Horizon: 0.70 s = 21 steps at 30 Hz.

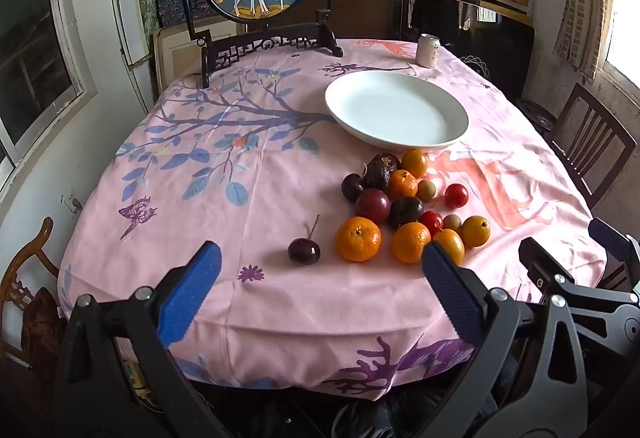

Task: Organize fruits

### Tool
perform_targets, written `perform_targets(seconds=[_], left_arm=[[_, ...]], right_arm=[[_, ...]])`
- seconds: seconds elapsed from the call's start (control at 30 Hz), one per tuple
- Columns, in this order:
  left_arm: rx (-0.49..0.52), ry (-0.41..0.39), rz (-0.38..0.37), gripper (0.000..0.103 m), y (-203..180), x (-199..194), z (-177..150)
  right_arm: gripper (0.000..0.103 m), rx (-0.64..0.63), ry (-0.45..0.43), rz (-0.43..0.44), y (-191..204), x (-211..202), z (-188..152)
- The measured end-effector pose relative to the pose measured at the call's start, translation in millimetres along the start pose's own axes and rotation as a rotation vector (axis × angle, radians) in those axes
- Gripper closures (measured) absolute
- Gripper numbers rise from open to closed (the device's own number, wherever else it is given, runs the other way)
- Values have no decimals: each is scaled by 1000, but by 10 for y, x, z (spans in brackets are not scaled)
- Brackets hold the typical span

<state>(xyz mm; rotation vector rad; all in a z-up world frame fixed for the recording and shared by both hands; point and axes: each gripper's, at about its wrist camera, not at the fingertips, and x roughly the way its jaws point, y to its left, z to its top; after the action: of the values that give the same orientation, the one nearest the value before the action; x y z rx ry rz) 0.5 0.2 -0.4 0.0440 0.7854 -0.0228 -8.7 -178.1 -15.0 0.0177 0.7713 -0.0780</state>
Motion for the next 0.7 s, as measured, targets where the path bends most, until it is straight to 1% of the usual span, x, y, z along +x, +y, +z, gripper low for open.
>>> perform_targets(seconds=[0.7], left_arm=[[3,-2,3,2,-2,-1,-1]], right_arm=[[1,0,1,1,2,10,-4]])
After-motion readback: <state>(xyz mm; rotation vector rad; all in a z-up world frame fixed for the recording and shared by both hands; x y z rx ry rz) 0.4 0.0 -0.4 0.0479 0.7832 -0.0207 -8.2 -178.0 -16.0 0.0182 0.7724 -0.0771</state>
